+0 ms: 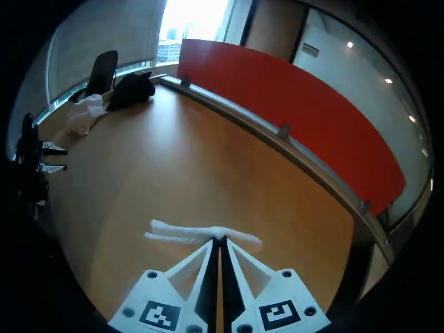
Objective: Fold towel
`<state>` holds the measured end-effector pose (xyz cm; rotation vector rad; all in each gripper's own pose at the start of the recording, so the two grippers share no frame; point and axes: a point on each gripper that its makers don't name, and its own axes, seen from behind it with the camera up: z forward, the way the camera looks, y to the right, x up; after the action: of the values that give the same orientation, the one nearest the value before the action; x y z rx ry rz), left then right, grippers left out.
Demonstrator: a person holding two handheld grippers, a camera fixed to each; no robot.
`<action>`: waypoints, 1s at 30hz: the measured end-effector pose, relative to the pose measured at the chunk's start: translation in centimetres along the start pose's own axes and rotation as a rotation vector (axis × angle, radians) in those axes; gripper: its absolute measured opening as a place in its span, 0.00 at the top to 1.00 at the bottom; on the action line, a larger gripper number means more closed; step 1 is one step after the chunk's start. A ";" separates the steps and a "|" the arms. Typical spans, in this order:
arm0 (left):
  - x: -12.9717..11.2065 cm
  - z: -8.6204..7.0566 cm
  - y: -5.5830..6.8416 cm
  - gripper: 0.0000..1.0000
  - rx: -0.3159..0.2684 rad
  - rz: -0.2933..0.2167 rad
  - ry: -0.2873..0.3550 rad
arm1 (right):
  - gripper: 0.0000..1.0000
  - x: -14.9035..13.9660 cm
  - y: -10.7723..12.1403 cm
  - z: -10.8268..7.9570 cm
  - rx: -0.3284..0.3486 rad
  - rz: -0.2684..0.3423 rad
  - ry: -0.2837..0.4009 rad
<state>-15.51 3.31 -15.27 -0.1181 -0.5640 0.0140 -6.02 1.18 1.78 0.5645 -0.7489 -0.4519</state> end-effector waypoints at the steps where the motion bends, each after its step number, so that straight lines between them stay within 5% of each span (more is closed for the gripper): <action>1: 0.0 0.0 0.0 0.04 0.000 0.001 0.000 | 0.98 -0.4 0.6 -0.2 -0.009 0.007 -0.005; 30: 0.8 0.0 -0.1 0.04 0.007 0.019 -0.006 | 0.98 -7.9 12.9 -2.8 -0.173 0.093 -0.148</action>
<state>-14.79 3.20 -14.83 -0.1169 -0.5688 0.0346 -6.75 16.39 4.16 0.3356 -0.8644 -0.4705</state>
